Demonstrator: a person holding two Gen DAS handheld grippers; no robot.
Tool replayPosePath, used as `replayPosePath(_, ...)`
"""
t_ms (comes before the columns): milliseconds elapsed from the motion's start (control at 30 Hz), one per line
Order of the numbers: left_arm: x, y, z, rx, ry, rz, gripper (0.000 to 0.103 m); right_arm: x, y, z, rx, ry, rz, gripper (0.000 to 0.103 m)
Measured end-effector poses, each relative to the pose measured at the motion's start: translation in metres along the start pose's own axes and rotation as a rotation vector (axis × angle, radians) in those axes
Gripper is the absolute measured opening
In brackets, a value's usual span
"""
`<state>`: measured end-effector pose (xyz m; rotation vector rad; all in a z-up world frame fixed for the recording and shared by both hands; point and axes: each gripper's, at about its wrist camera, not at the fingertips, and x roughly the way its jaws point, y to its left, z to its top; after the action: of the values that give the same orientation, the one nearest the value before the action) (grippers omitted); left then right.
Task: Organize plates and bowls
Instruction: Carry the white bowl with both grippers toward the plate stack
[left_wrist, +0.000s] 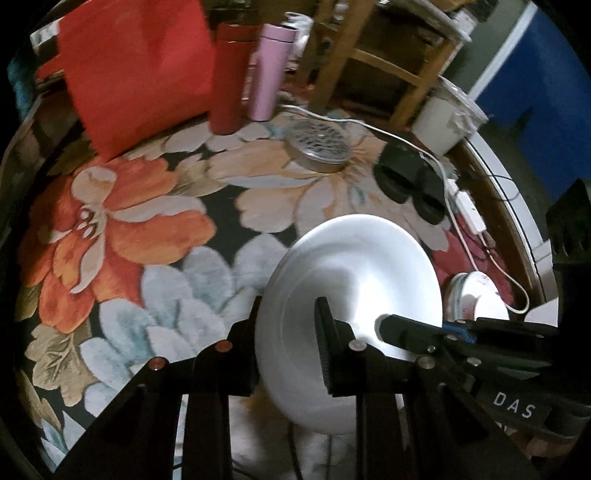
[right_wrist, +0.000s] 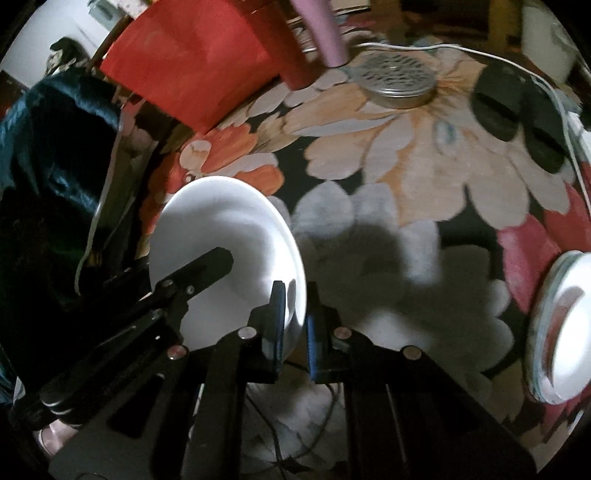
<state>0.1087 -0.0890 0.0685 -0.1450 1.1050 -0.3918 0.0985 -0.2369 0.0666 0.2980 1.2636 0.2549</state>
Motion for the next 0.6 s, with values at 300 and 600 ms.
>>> replayPosePath(300, 0.01, -0.053, 0.008, 0.063, 0.013, -0.015, 0.025, -0.032, -0.045, -0.003, 0.085, -0.048, -0.004, 0.01)
replayPosePath(600, 0.029, -0.096, 0.01, 0.107, 0.037, -0.05, 0.025, -0.048, -0.082, -0.012, 0.148, -0.061, -0.022, 0.01)
